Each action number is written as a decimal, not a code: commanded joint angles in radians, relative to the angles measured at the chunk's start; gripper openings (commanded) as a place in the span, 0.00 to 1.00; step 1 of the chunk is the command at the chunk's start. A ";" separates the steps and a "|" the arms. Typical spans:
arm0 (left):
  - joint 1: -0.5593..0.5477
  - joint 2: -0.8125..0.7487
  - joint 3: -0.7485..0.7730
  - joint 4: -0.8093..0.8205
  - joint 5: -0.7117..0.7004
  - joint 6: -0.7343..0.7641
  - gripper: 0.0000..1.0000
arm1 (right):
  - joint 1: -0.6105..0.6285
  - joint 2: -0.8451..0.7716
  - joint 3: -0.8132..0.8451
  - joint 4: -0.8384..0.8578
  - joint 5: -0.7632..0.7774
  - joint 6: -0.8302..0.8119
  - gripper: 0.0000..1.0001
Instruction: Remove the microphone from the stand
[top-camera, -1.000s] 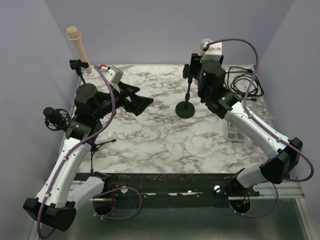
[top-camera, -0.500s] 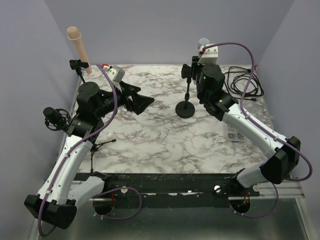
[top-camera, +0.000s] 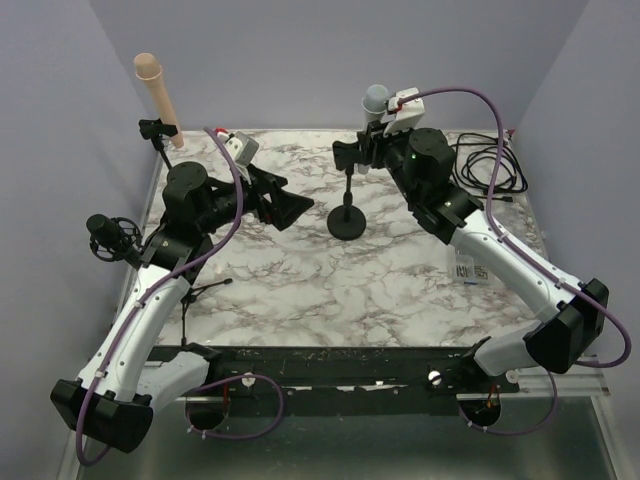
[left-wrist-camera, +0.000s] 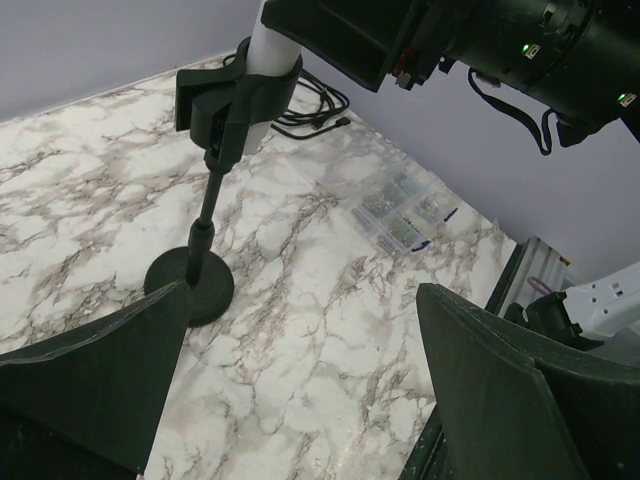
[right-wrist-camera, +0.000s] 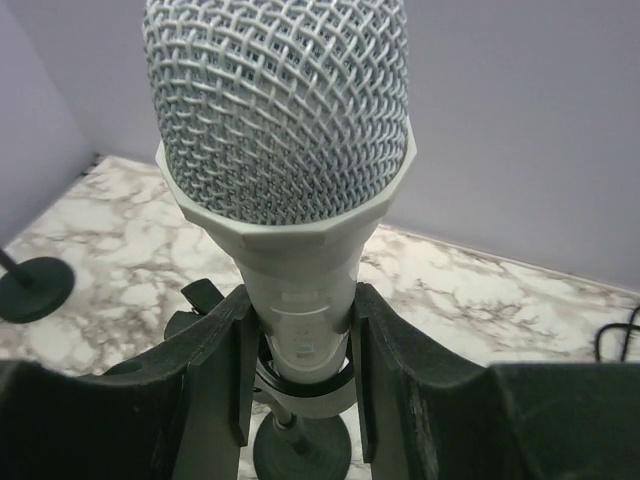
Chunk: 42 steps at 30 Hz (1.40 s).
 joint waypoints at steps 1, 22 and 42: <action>-0.009 -0.004 -0.004 0.008 -0.020 0.018 0.97 | 0.009 -0.011 0.029 -0.104 -0.215 0.145 0.01; -0.033 -0.036 -0.112 0.098 -0.096 0.153 0.97 | 0.009 0.000 0.050 -0.177 -0.599 0.209 0.01; -0.052 0.017 -0.105 0.071 -0.165 0.188 0.97 | 0.063 0.093 0.078 -0.123 -0.596 0.281 0.01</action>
